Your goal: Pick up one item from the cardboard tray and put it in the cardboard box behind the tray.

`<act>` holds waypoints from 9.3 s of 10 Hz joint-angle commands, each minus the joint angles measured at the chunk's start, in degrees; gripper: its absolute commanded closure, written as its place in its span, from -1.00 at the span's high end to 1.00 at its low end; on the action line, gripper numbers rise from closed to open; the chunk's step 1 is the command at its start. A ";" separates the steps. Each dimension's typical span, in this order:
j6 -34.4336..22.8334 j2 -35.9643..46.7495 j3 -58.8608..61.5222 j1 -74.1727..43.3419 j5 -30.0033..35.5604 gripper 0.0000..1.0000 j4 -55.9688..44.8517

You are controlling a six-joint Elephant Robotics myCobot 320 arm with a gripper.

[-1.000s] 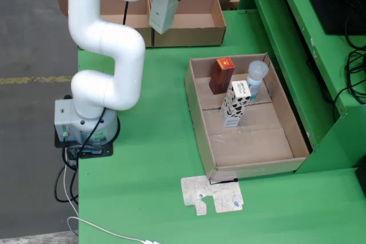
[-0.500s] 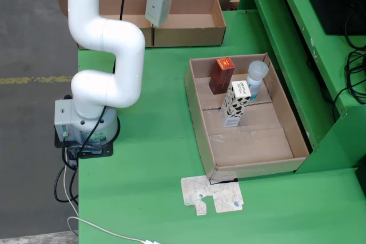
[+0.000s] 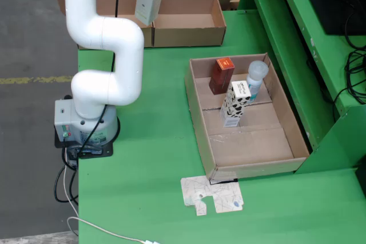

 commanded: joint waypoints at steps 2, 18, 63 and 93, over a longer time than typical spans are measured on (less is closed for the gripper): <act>-0.97 -0.22 1.23 3.62 -0.26 -1.00 0.07; -12.93 -5.26 1.23 10.68 -3.28 -1.00 3.16; -37.18 -17.41 1.23 10.75 -3.89 -1.00 18.10; -35.78 -18.39 1.23 6.72 3.43 -1.00 8.71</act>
